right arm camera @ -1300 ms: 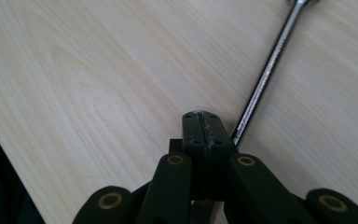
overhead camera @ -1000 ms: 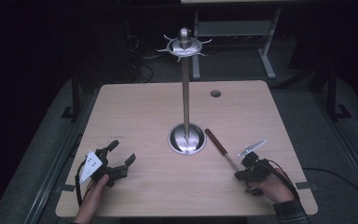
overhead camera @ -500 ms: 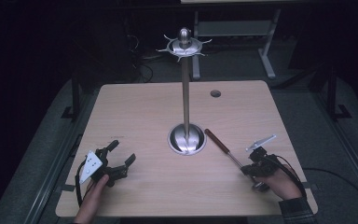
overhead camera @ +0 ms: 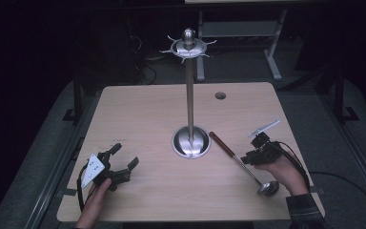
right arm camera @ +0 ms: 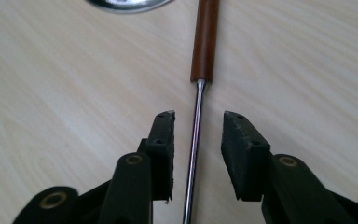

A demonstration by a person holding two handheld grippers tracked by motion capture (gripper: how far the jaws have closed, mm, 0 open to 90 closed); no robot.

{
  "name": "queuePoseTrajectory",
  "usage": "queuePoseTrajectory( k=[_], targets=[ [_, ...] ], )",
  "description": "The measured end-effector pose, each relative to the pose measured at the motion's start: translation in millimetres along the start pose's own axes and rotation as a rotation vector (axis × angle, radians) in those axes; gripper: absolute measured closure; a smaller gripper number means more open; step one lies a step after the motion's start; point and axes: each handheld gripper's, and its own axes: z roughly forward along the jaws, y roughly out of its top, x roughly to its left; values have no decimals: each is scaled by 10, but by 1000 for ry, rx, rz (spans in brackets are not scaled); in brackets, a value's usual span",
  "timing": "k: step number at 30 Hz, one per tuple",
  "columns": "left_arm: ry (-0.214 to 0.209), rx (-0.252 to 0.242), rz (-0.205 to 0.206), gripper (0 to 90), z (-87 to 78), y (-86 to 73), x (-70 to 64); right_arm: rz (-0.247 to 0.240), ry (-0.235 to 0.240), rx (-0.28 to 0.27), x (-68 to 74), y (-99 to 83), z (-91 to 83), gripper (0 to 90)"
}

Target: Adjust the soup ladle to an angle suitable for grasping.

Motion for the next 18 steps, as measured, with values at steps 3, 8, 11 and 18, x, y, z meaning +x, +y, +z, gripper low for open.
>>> queuePoseTrajectory(
  k=[3, 8, 11, 18],
  targets=[
    [-2, 0, 9, 128, 1, 1, 6, 3, 0, 3, -7, 108, 50, 589],
    [-2, 0, 6, 128, 1, 1, 5, 0, -3, 34, -11, 267, 150, 524],
    [-2, 0, 7, 128, 1, 1, 5, 15, -16, 41, -12, 340, 199, 494],
    [-2, 0, 6, 128, 1, 1, 5, 9, -15, 74, 11, 459, 301, 498]
  ],
)
